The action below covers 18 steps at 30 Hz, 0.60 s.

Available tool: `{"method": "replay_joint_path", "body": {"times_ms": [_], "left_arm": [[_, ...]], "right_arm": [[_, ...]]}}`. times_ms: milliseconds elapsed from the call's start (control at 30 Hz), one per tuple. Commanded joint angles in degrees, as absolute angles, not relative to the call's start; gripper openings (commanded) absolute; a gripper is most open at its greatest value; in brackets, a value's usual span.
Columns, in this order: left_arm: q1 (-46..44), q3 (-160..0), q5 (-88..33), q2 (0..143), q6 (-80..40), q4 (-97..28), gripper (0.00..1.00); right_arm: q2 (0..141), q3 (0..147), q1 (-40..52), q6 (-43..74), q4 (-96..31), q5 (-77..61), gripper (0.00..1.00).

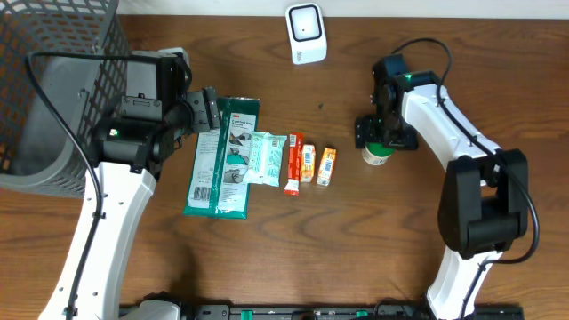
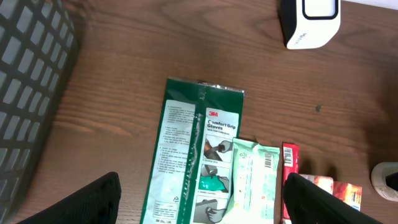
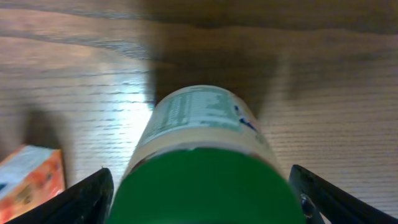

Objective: Scan the item barcode
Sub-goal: 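Lift the bottle with the right gripper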

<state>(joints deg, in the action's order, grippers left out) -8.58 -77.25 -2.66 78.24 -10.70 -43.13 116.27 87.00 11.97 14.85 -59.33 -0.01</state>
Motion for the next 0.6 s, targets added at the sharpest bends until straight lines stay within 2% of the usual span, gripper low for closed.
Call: {"method": "replay_joint_path", "body": {"times_ms": [0, 33, 133, 567], "left_arm": [[-8.60, -77.14, -2.37, 78.28, -11.05, -43.27, 0.84], [-8.60, -77.14, -2.37, 78.28, -11.05, -43.24, 0.84], [-8.60, -77.14, -2.37, 78.28, -11.05, -43.24, 0.84], [-8.60, -77.14, -2.39, 78.28, -11.05, -43.24, 0.84]], "right_arm": [[117.45, 86.67, 12.38, 15.14, -59.37, 1.48, 0.82], [117.45, 86.67, 12.38, 15.14, -59.37, 1.48, 0.78], [117.45, 86.67, 12.38, 15.16, -59.48, 1.45, 0.76], [117.45, 86.54, 12.47, 15.16, -59.81, 1.37, 0.77]]}}
